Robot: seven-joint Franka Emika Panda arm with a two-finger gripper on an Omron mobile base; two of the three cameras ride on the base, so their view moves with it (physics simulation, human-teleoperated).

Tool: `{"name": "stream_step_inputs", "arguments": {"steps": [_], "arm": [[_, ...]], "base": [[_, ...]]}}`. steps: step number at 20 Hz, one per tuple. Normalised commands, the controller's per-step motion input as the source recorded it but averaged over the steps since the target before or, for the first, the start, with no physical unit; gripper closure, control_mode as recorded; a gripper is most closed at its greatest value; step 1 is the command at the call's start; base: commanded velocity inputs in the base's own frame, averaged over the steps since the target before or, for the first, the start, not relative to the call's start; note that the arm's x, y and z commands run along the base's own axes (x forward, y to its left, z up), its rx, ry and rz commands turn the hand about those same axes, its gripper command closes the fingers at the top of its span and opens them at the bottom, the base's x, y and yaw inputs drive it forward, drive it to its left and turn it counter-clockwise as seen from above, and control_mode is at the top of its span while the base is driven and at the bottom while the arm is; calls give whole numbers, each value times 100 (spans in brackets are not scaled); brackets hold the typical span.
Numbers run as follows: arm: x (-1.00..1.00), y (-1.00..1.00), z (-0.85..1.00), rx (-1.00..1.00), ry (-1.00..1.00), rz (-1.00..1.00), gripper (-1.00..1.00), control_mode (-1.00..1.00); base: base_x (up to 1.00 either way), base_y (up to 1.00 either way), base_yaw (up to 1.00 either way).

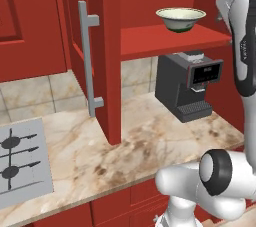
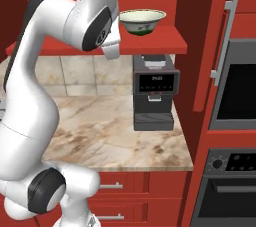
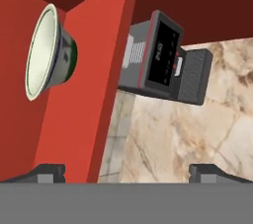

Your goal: Move the bowls from the cabinet to the plates on the dining table.

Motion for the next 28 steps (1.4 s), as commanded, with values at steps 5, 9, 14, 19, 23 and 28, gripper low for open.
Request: {"name": "stream_step_inputs", "arguments": {"steps": [5, 9, 14, 19, 23, 28], "arm": [[77, -13, 0, 0, 5, -6, -100, -100], [64, -16, 0, 0, 8, -1, -100, -100], [41, -13, 12, 2, 10, 0, -100, -100], [38, -13, 2, 5, 2, 0, -100, -100], [34, -10, 0, 3, 0, 1, -100, -100], [31, -4, 0, 1, 0, 1, -100, -100]], "base": [[0, 0, 0], [0, 0, 0], [0, 0, 0], [0, 0, 0], [0, 0, 0], [0, 0, 0]]}}
